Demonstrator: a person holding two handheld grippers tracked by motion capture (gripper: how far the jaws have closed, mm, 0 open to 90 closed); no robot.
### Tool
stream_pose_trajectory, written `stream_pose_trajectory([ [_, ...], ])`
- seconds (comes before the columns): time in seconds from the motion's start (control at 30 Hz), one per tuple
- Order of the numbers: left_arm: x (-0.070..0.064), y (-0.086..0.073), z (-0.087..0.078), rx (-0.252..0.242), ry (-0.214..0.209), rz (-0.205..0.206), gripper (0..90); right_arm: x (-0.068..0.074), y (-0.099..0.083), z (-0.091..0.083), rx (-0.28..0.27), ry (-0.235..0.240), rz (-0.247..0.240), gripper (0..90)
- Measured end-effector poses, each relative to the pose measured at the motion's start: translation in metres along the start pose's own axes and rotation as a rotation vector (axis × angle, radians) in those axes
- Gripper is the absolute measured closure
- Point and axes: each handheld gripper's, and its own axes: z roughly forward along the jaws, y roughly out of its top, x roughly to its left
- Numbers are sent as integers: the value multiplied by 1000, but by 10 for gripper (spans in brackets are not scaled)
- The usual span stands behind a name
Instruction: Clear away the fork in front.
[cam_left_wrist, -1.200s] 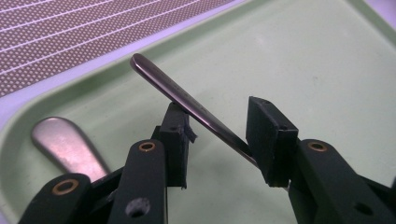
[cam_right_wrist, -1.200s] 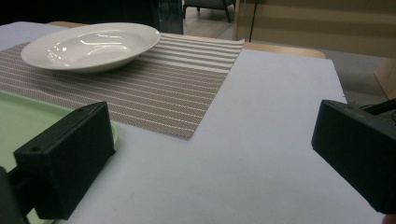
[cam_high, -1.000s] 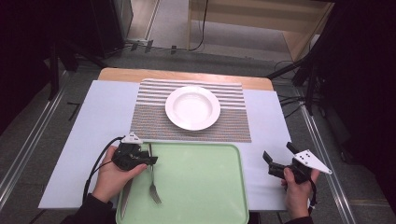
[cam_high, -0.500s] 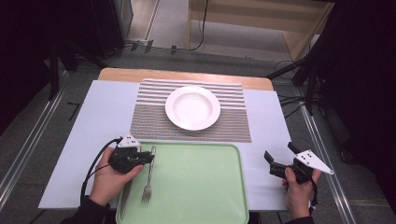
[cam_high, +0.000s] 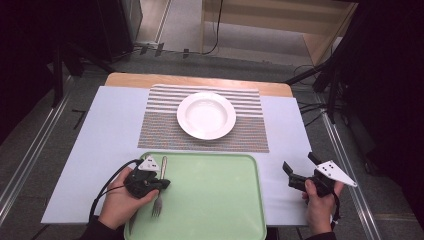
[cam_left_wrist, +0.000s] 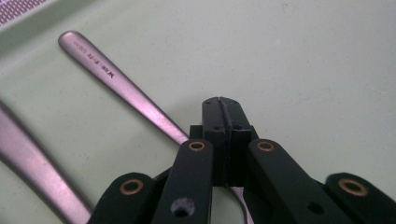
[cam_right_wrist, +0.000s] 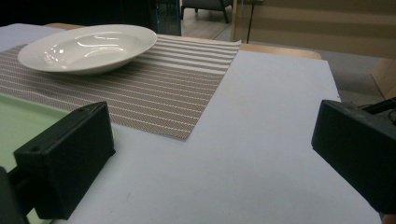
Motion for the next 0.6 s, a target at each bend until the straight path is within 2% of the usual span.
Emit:
stream_pose_trajectory([
  [0.33, 5, -5, -5, -2, -4, -25, 890, 0, 0, 0, 3, -3, -2, 0],
  [0.6, 9, -3, -3, -26, 22, -45, 889, 0, 0, 0, -1, -5, -2, 0],
])
